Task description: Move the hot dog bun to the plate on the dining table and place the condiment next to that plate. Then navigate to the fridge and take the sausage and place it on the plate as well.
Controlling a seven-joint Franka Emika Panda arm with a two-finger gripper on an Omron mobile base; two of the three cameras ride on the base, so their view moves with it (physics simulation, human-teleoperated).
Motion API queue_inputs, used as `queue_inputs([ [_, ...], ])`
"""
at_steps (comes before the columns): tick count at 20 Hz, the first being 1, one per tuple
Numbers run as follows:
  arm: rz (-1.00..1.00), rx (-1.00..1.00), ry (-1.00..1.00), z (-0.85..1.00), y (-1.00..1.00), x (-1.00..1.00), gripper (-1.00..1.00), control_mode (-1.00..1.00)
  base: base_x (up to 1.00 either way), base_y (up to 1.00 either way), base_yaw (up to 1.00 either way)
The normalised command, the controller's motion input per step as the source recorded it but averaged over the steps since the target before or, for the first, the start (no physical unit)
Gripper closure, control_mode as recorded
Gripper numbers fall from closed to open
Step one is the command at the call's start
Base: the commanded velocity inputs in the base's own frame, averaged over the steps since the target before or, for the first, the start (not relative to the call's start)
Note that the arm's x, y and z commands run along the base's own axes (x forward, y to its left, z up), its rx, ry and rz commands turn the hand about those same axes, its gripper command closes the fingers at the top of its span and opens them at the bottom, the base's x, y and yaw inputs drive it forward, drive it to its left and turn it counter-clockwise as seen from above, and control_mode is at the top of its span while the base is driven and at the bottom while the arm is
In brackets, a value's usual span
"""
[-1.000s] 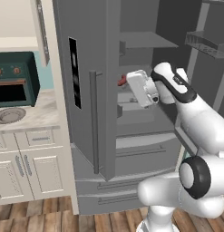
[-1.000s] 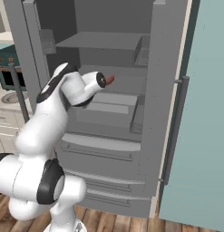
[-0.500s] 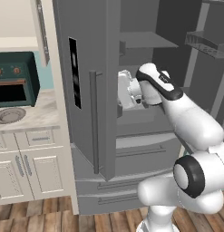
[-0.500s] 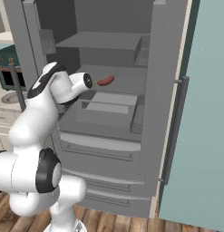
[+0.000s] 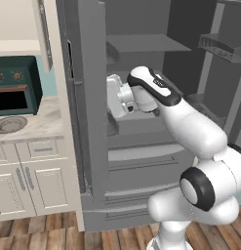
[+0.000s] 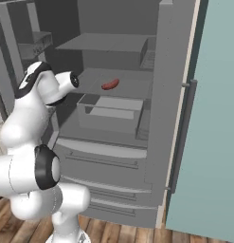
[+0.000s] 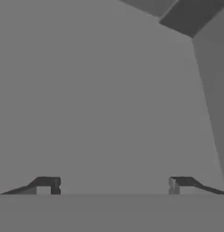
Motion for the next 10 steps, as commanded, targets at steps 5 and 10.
queue_inputs([
  [5, 0.10, 0.00, 0.00, 0.00, 0.92, -0.10, -1.00, -1.00, 0.00, 0.00, 0.00],
  [10, 0.05, -0.04, -0.03, -0.08, 0.78, -0.16, -1.00, -1.00, 0.00, 0.00, 0.00],
])
